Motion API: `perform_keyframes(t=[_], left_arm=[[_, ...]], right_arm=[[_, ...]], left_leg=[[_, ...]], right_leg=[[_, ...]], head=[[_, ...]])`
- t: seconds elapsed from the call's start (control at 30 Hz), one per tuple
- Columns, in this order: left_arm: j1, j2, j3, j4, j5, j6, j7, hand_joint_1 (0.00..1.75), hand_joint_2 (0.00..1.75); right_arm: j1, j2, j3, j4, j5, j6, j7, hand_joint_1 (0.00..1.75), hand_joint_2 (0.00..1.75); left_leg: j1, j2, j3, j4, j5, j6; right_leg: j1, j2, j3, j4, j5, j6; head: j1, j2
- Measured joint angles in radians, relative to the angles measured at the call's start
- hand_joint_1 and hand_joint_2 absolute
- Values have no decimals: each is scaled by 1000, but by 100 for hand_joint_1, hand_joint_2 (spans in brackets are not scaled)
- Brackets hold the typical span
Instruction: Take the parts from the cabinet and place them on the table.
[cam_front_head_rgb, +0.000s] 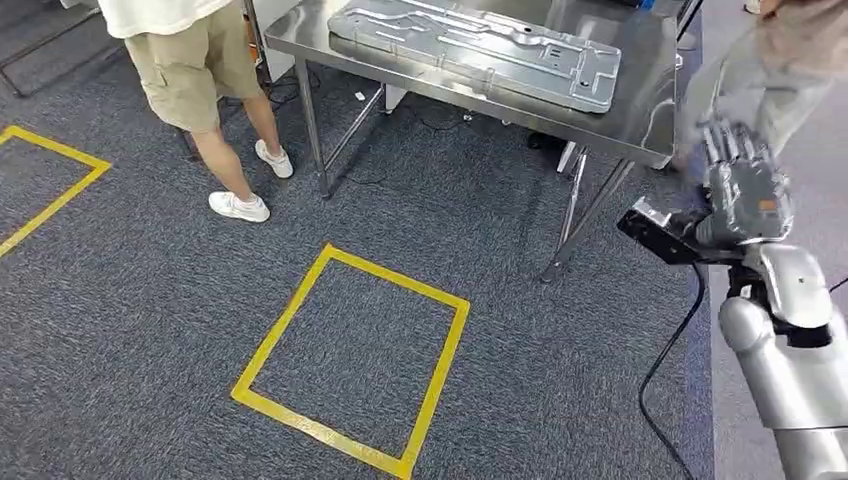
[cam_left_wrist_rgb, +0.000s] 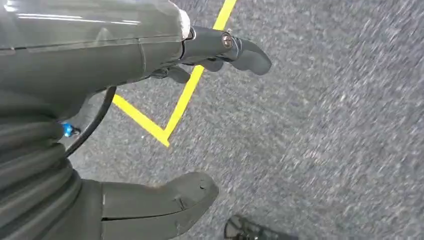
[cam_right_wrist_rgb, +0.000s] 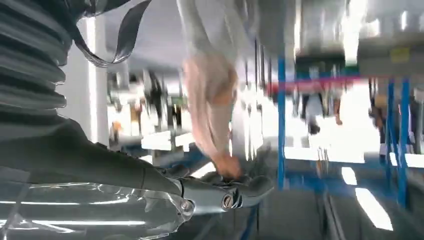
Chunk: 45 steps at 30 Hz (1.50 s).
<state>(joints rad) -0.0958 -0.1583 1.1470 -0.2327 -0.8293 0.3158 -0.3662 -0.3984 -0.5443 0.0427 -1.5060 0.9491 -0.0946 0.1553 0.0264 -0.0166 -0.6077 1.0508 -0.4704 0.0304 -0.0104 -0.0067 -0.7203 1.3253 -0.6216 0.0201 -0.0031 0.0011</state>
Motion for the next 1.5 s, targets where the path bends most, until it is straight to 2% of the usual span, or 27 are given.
perform_keyframes(t=[0.03,0.1,0.13,0.17,0.2,0.27,0.33,0.37,0.4,0.43,0.47,0.5,0.53,0.57,0.63,0.67,0.7,0.73,0.83,0.9,1.0,1.07,1.17,1.2,1.3,1.37,1.5], left_arm=[[2,2,-16,-5,15,-5,7,0,175],[1,4,-45,-19,38,-15,16,0,175],[0,6,-61,-27,51,-18,21,0,175],[2,-2,-80,-30,65,-25,27,0,175],[1,-6,-99,-32,79,-33,35,0,175],[5,10,-132,-43,106,-41,47,0,175],[6,9,-168,-48,132,-51,58,0,175],[15,15,-190,-51,149,-56,65,0,175],[21,16,-209,-53,164,-63,71,0,175],[28,17,-229,-53,179,-69,79,0,0],[36,21,-248,-53,195,-73,85,0,0],[46,28,-268,-53,211,-79,91,0,0],[59,33,-290,-53,228,-86,100,0,0],[73,37,-312,-53,245,-91,108,0,0],[97,47,-354,-53,276,-104,122,0,0],[107,51,-377,-53,291,-109,128,0,0],[115,51,-398,-51,309,-118,137,0,0],[122,52,-420,-51,323,-123,142,0,0],[141,58,-483,-51,370,-140,162,0,0],[143,64,-522,-52,398,-149,173,0,0],[142,74,-580,-66,439,-164,191,0,0],[141,78,-610,-82,461,-174,201,0,0],[128,83,-658,-114,495,-185,215,0,0],[126,82,-676,-124,508,-191,219,0,0],[123,86,-729,-141,543,-205,235,0,0],[127,87,-761,-146,568,-214,246,0,0],[128,87,-761,-146,568,-214,246,0,0]], right_arm=[[16,10,1,23,-16,3,-4,0,175],[39,23,2,61,-44,5,-10,0,175],[48,30,2,80,-59,5,-11,0,175],[51,33,2,96,-75,5,-13,0,175],[67,40,2,109,-91,5,-15,0,175],[73,50,2,146,-121,6,-21,0,175],[92,59,2,174,-151,10,-28,0,175],[104,76,2,194,-170,11,-31,0,175],[107,88,2,212,-184,13,-32,0,175],[115,104,2,235,-205,19,-33,0,175],[128,119,2,249,-222,22,-36,0,0],[141,133,2,263,-240,23,-41,0,0],[150,148,2,280,-259,24,-45,0,0],[157,160,2,295,-278,25,-47,0,0],[167,178,2,318,-314,27,-51,0,0],[171,187,2,329,-332,29,-53,0,0],[175,193,2,344,-351,32,-57,0,0],[184,205,2,357,-368,35,-63,0,0],[206,226,2,407,-420,40,-67,0,0],[232,241,2,445,-452,41,-73,0,0],[277,269,2,522,-501,47,-81,0,0],[311,286,2,570,-526,49,-83,0,0],[352,307,2,640,-564,56,-88,0,0],[361,310,2,665,-579,58,-91,0,0],[394,331,2,729,-621,59,-99,0,0],[412,341,2,757,-646,62,-102,0,0],[413,342,2,759,-649,62,-103,0,0]], left_leg=[[-5,0,0,0,0,0],[-19,-3,3,-1,0,1],[-29,-3,7,-6,1,2],[-19,-2,10,-14,4,7],[-29,-1,7,-17,9,1],[-6,1,4,-25,17,-5],[-13,3,16,-43,21,-12],[-17,6,13,-23,4,-9],[-19,7,-6,20,-27,-11],[-16,7,-40,89,-64,-16],[-15,7,-74,159,-96,-23],[-13,8,-104,222,-121,-30],[-13,9,-115,245,-120,-37],[-11,10,-99,215,-94,-43],[-6,11,-18,66,-19,-53],[-3,11,13,0,-21,-54],[-7,5,9,23,-26,-45],[-10,2,6,22,-25,-24],[-6,4,5,18,-19,-7],[-1,8,5,13,-15,4],[3,11,-2,10,-11,8],[6,11,-3,10,-10,6],[8,11,1,7,-8,1],[14,14,4,-1,-4,-5],[22,16,12,-21,6,-34],[16,16,31,-50,16,-51],[14,16,31,-48,13,-51]], right_leg=[[3,1,-5,4,14,-7],[14,2,44,-109,92,-38],[29,4,91,-207,141,-68],[50,7,124,-286,154,-117],[54,3,129,-292,153,-133],[66,7,130,-312,167,-132],[67,5,153,-355,184,-140],[53,-6,174,-386,197,-128],[48,-5,180,-397,200,-132],[45,-5,178,-398,203,-127],[43,-5,176,-393,199,-118],[41,-6,170,-385,195,-111],[38,-6,164,-372,190,-103],[34,-6,157,-359,183,-93],[25,-2,144,-325,167,-72],[21,-1,133,-300,155,-60],[29,0,122,-283,145,-50],[30,3,116,-269,140,-49],[30,4,115,-266,141,-46],[24,7,101,-228,102,-27],[2,6,5,-13,-11,-5],[-8,6,2,6,3,0],[-9,6,135,-241,123,-13],[-1,5,163,-300,116,-22],[13,7,162,-308,128,-36],[18,8,184,-355,150,-55],[15,7,188,-362,154,-55]], head=[[0,0],[0,0],[0,0],[-2,0],[-23,0],[-18,0],[-17,0],[-18,0],[-17,0],[-17,0],[-19,0],[-17,0],[-18,0],[-18,0],[-18,0],[-18,0],[-19,0],[-17,0],[-18,0],[-17,0],[-17,0],[-18,0],[-17,0],[-18,0],[-17,0],[-17,0],[-18,0]])
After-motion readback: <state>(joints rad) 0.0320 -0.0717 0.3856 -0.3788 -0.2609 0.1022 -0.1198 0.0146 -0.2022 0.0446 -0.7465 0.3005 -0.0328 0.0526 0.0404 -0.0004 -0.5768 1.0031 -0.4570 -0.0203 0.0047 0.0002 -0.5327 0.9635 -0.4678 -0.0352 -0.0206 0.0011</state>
